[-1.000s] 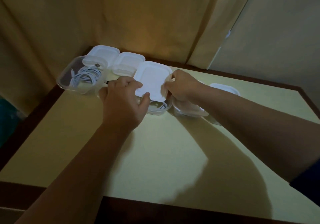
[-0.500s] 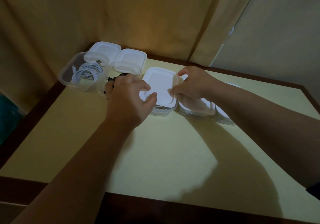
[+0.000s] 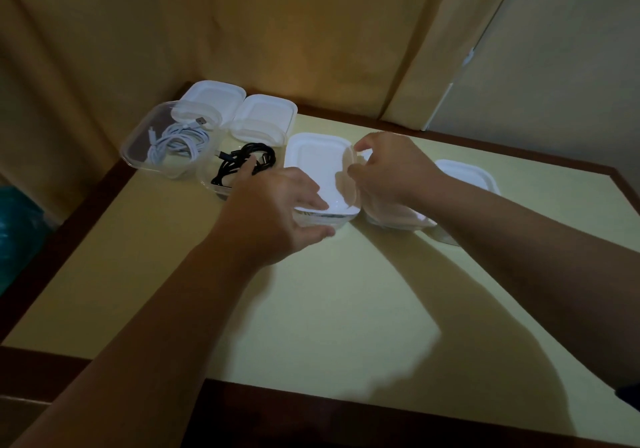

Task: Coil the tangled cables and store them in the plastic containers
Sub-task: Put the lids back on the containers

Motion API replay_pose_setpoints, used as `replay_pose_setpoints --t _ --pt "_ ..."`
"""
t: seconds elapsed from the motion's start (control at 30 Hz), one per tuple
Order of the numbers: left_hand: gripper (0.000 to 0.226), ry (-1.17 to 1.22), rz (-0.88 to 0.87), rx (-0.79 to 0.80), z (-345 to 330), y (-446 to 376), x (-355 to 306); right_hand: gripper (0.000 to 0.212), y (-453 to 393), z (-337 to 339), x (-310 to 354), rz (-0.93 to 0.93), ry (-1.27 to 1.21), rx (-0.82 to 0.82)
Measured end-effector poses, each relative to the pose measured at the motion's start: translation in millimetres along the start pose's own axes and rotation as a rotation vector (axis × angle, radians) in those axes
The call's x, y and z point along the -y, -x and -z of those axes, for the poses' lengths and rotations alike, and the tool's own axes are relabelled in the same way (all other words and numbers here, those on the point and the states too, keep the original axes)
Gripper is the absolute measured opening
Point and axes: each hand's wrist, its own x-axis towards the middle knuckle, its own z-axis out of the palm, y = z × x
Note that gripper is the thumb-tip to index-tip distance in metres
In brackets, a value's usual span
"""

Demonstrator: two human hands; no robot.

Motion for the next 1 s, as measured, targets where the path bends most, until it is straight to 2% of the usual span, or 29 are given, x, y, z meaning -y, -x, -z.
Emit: replay_pose_setpoints --t 0.17,0.27,0.43,0.67,0.9,1.0 --pt "0.034 -0.009 -0.005 0.074 -2.5 -4.3 0.6 0.051 -12.4 -6.7 10.3 0.181 0.130 -0.155" --pt "0.032 -0.023 -0.027 0.072 -4.7 -6.3 2.3 0.047 -27.3 -22.2 25.2 0.257 0.123 -0.038" --pt "0.035 0.013 -0.045 0.054 -7.9 -7.2 1.5 0.053 -31.9 -55.1 31.1 0.263 0.356 -0.056" --pt "0.040 0.029 -0.080 0.006 -6.0 -2.3 1.3 0.065 -30.8 -61.0 33.0 0.226 0.355 -0.057" --pt "0.045 0.016 -0.076 0.005 -2.1 0.9 4.1 0.044 -32.8 -59.3 33.3 0.272 0.372 -0.153" --pt "0.040 0.030 -0.075 0.010 -2.8 3.0 4.5 0.045 -36.3 -61.4 37.6 0.274 0.320 -0.128"
